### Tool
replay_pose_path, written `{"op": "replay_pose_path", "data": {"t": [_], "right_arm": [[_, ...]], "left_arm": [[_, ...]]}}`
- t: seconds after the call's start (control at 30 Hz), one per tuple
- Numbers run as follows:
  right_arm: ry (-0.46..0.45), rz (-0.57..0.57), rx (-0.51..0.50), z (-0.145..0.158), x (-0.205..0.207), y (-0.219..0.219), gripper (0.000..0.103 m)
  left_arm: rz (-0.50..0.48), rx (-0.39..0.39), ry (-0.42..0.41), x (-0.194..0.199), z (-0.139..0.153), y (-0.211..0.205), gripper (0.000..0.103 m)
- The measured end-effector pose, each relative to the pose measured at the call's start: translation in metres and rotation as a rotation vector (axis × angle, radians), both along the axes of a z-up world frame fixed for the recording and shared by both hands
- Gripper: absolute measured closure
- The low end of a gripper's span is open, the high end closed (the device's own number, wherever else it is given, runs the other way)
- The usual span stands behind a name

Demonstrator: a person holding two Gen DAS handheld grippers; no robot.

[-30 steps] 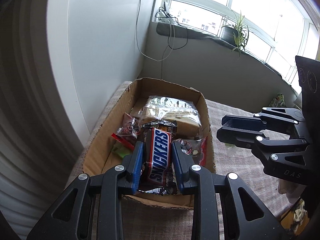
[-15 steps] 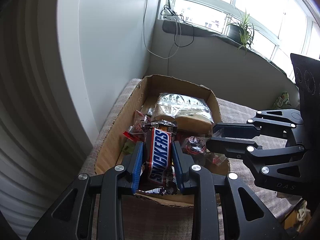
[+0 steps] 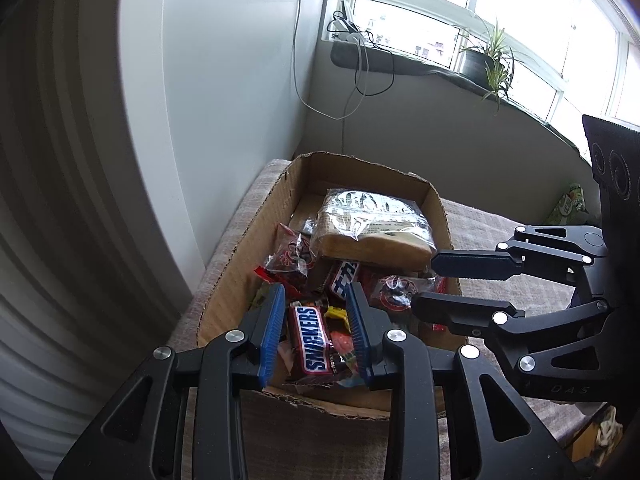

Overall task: Organize snacks
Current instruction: 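Lower the Snickers bar into the box and open the left gripper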

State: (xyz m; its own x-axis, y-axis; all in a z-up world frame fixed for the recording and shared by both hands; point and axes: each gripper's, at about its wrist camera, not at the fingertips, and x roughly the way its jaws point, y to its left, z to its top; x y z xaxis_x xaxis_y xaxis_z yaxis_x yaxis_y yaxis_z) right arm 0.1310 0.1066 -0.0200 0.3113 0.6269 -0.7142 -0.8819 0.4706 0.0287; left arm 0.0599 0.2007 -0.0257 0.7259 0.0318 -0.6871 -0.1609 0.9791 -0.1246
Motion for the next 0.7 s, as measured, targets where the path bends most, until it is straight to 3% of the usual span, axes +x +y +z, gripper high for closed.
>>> {"op": "replay_pose_path", "data": {"t": [0.03, 0.2, 0.43, 0.7], "right_arm": [[-0.006, 0.001, 0.002, 0.001, -0.001, 0.0, 0.051], [-0.047, 0.007, -0.007, 0.005, -0.008, 0.0, 0.02], [-0.054, -0.014, -0.015, 0.004, -0.01, -0.006, 0.019], [-0.035, -0.083, 0.016, 0.006, -0.004, -0.024, 0.018]], "left_arm": [[0.005, 0.005, -0.004, 0.0, 0.001, 0.0, 0.056], [0.021, 0.016, -0.019, -0.001, 0.004, 0.003, 0.039], [0.046, 0.032, -0.021, -0.003, 0.006, 0.001, 0.026], [0.071, 0.041, -0.029, -0.005, 0.009, -0.001, 0.022]]}}
